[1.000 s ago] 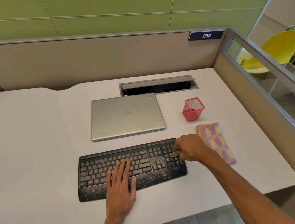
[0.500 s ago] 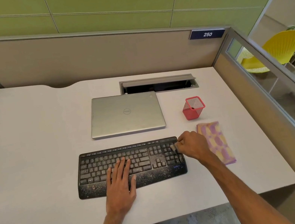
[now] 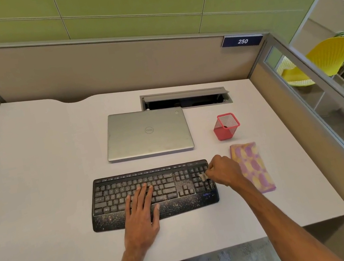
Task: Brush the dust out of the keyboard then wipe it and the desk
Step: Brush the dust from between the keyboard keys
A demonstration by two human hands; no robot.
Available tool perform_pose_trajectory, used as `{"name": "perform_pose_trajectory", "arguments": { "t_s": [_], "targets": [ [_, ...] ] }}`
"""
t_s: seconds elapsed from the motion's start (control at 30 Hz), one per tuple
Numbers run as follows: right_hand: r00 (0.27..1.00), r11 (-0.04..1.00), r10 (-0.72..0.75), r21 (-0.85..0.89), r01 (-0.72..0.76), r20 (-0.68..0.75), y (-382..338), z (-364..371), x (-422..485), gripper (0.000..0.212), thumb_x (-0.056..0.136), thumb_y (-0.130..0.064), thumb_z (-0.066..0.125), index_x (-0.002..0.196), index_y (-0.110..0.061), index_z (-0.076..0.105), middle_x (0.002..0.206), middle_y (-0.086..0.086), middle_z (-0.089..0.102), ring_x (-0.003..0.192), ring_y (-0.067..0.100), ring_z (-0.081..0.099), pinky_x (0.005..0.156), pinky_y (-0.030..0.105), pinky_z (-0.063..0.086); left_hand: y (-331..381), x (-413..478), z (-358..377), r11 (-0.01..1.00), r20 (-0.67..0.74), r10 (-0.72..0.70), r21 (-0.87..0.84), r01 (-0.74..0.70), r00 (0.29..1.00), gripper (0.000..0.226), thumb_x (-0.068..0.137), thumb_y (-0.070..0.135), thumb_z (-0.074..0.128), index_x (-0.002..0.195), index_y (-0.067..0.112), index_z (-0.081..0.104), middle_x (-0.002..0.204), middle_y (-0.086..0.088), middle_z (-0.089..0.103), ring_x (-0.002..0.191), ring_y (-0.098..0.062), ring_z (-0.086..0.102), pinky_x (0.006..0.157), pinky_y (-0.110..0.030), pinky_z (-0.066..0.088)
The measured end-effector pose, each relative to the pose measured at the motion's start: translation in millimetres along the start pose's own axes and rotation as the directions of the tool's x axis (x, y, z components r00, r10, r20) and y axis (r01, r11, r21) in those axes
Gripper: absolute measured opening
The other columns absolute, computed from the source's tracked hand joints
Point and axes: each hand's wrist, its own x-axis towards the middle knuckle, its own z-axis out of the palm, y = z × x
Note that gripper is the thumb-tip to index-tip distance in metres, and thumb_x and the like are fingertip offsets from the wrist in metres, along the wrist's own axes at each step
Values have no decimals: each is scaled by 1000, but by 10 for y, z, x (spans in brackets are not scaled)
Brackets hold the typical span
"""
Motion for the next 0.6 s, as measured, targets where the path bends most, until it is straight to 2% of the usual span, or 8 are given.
{"name": "perform_pose_trajectory", "arguments": {
  "t_s": [0.07,0.13,0.2,0.27,0.33,0.4,0.5,0.6],
  "targets": [
    [1000,1000,11,4,-11,27,-1,-29,16,19,85,-32,66,78,-18,76,64,-5,69,51,12,62,53,27,54,-4,2,2,1000,-2,0,-1,0,1000,68,114,51,33,176,24,21,183,0,18,171,-19,9,137,-58,12],
    [999,999,27,21,-27,-17,7,-36,38,21,86,-32,64,77,-18,76,61,-8,66,55,14,64,54,28,55,-3,0,3,1000,0,-2,4,2,1000,68,114,51,33,176,24,22,183,0,18,171,-18,8,138,-57,11],
    [998,999,23,39,-21,-60,12,-12,42,20,87,-33,63,83,-19,77,67,-8,66,66,15,65,53,25,46,1,-4,0,1000,0,-2,10,2,1000,68,115,51,34,175,24,22,183,0,17,171,-18,7,138,-56,10],
    [1000,999,8,49,-7,-30,12,22,36,19,87,-36,66,92,-21,77,79,-5,73,73,15,66,55,24,42,-1,-3,0,1000,-5,-2,10,3,1000,68,115,51,33,175,24,22,183,0,17,171,-18,7,138,-56,9],
    [1000,999,-2,43,1,26,11,17,34,19,85,-36,69,92,-20,77,81,-4,74,71,14,67,55,25,44,-3,2,1,1000,-4,-1,15,1,1000,68,115,52,33,175,24,22,183,0,17,171,-18,7,138,-57,11],
    [1000,999,12,53,-13,17,16,-13,49,18,85,-33,68,88,-20,80,75,-6,73,66,13,66,54,25,47,1,4,4,1000,-2,-1,14,1,1000,68,115,52,33,175,24,22,183,0,17,171,-18,7,138,-57,11],
    [997,998,27,63,-22,-76,36,6,62,22,91,-34,64,98,-21,80,86,-3,77,72,14,65,55,25,43,0,6,2,1000,0,-3,1,3,1000,68,115,51,33,175,23,22,183,0,18,171,-18,7,137,-58,12],
    [1000,999,6,38,-6,-10,41,56,65,25,91,-38,66,103,-21,77,92,-3,77,75,14,65,54,24,40,-1,4,6,1000,-3,-4,-2,4,1000,68,115,52,32,176,24,21,183,0,17,171,-19,7,137,-58,12]
  ]
}}
